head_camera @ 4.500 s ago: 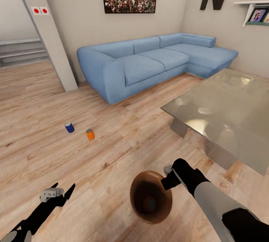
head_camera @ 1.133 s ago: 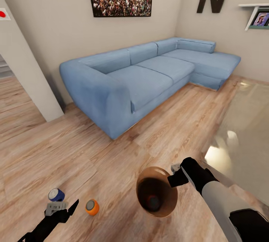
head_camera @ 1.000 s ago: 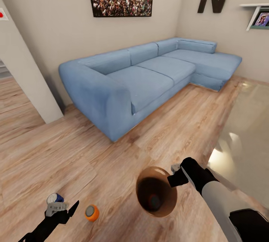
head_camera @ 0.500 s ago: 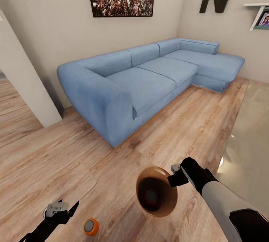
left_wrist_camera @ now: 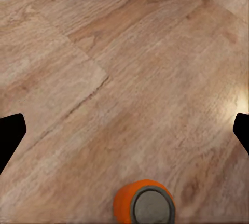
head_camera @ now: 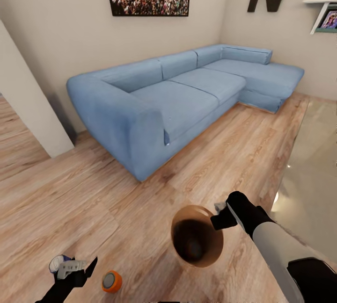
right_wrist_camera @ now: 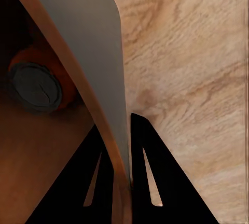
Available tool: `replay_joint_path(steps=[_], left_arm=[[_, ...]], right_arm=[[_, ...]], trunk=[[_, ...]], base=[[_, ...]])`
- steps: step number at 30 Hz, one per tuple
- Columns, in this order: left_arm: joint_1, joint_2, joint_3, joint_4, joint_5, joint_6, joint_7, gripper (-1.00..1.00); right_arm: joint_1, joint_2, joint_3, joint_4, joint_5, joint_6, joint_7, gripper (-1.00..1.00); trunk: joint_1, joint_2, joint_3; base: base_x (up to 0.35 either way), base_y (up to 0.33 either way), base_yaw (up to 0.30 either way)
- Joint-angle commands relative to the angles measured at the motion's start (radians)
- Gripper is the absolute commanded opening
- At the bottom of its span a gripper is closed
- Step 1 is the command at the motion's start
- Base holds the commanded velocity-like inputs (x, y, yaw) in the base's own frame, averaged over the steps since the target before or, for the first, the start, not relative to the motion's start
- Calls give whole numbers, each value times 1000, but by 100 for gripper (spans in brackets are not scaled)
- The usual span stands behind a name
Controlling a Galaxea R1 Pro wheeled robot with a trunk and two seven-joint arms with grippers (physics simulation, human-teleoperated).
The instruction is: Put the three can of soda from the living room inside the tash can in the kitchen.
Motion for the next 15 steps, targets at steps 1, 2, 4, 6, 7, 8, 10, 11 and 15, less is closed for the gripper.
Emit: replay_joint_path(steps=[1,2,4,6,7,8,10,11,15], left_arm=[[-1,0,0,5,1,-5,2,100],[-1,0,0,12,1,-11,5,100],[-1,0,0,17,2,-17,7,100],[-2,0,0,21,2,-27,9,100],[-2,0,0,23,2,-32,9,100],[-4,-1,-1,23,2,-37,10,100],[-9,-1,-1,21,2,-38,11,100],[-11,-1,-2,22,2,-38,11,100],[-22,-1,-2,30,-1,-39,13,100]], right_arm=[[-9,0,-4,-5,-31,26,6,-100],[-28,-1,-4,-12,-31,57,6,-100],[-47,-1,-4,-17,-30,71,7,-100],[-83,-1,-4,-19,-30,71,8,-100],[-102,0,-3,-18,-31,71,8,-100],[-125,1,-3,-18,-31,71,8,-100],[-141,2,-2,-19,-31,71,8,-100],[-147,2,-2,-19,-32,71,8,-100],[-177,7,-2,-12,-33,71,9,-100]], trunk=[[4,-7,-4],[8,-14,-9],[15,-28,-18],[23,-42,-26],[27,-49,-31],[31,-56,-36],[38,-70,-45],[42,-77,-49],[58,-105,-68]], base=[[0,0,-81],[0,0,-82],[0,0,-83],[0,0,-84],[0,0,-82],[0,0,-71],[0,0,-44],[0,0,-31],[0,0,-9]])
